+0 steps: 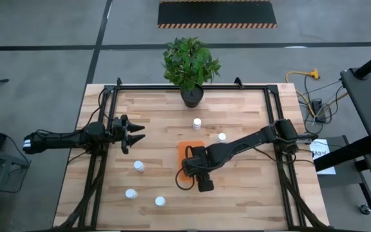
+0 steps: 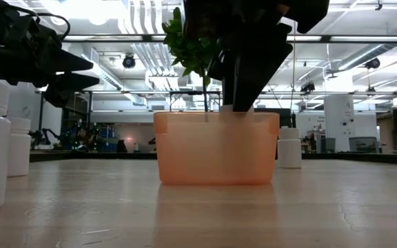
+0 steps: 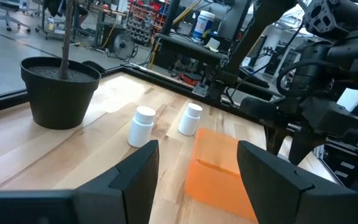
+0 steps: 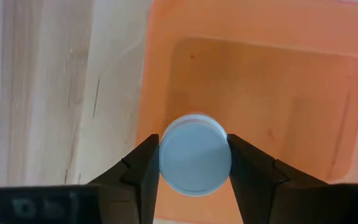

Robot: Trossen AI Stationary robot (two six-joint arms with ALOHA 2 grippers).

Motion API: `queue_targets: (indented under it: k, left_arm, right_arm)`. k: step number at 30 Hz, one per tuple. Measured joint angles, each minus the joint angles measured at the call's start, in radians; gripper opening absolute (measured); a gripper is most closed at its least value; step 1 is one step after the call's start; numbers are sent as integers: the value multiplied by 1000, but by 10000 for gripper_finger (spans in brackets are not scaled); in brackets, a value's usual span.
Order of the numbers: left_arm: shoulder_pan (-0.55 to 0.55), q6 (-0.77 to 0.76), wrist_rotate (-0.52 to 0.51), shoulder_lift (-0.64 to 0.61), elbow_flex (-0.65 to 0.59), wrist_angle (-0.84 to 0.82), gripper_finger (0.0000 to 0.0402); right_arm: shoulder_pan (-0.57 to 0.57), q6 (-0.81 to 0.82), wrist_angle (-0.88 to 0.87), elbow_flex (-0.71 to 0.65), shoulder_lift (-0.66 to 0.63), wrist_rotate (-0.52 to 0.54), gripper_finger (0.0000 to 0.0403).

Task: Pick and place pill bottles into a basket
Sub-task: Put the white pill bottle into the orange bin

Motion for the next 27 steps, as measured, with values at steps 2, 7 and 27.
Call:
queue_targets:
  k: [2,7,27]
  left_arm:
    - [0,0,0,0,0,0,200]
    - [0,0,0,0,0,0,200]
    - [0,0,0,0,0,0,200]
  right_arm:
    - [0,0,-1,-1,0,-1,145]
    - [0,0,-1,-1,0,-1,145]
    - [1,0,-17,-19,-4,-6,232]
